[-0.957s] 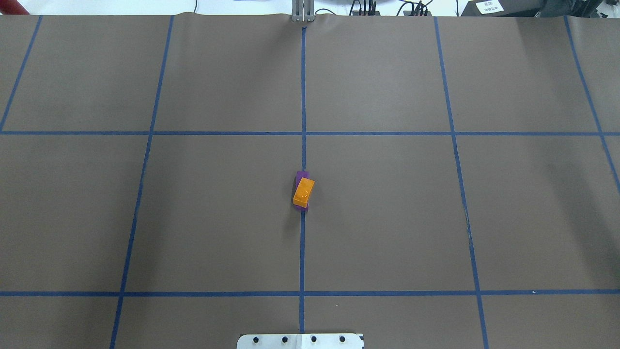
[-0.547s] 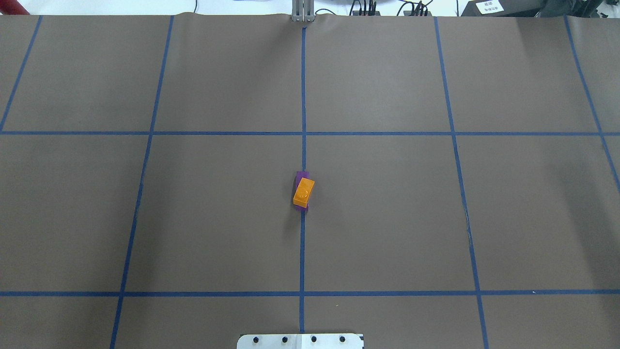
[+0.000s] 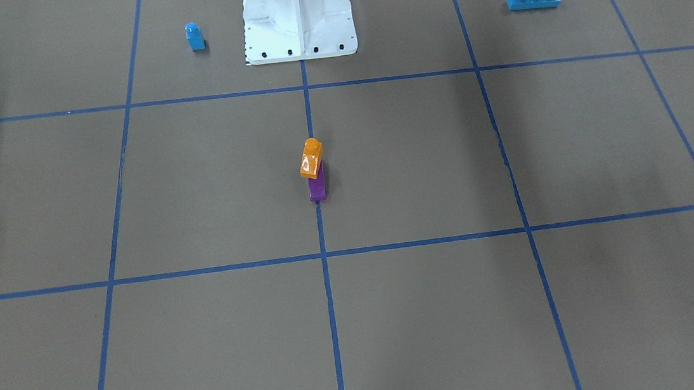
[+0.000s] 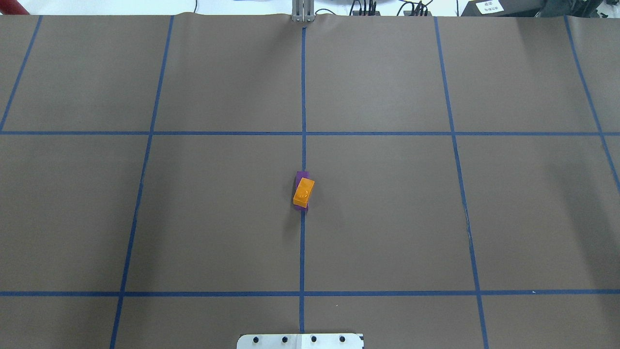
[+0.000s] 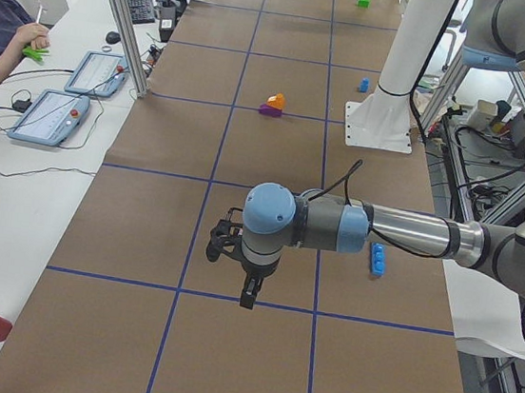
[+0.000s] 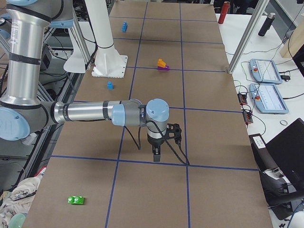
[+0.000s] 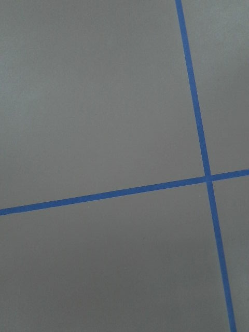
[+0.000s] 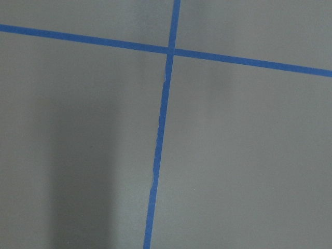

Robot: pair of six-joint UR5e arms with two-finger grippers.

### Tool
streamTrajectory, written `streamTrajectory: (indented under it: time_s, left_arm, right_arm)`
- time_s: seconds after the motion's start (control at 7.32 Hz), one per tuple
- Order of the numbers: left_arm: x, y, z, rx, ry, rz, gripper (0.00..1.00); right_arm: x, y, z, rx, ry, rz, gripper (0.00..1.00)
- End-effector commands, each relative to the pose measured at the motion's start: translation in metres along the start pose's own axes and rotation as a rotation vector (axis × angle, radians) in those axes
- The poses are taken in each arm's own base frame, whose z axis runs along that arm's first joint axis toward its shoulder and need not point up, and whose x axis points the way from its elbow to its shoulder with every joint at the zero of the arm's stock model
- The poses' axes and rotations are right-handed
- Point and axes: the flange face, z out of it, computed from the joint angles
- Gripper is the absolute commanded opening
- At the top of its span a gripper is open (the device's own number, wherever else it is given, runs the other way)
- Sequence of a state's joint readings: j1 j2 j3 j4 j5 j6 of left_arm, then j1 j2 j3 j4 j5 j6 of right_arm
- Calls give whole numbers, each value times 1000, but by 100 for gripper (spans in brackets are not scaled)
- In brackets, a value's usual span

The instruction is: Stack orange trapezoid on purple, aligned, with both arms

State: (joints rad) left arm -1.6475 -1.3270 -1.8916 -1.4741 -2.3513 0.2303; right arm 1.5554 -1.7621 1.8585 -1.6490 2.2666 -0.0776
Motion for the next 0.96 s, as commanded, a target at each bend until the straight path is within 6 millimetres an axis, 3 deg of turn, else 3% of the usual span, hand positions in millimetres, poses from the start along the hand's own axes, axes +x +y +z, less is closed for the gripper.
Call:
streamTrajectory:
  time_s: [0.0, 0.82]
  left_arm:
    - [0, 1, 0, 0, 0, 0, 100]
    - [1, 0, -2, 4, -1, 2, 100]
  right_arm:
    - [-3, 0, -1, 3, -22, -2, 100]
    - [-7, -3, -2, 10, -52, -4, 100]
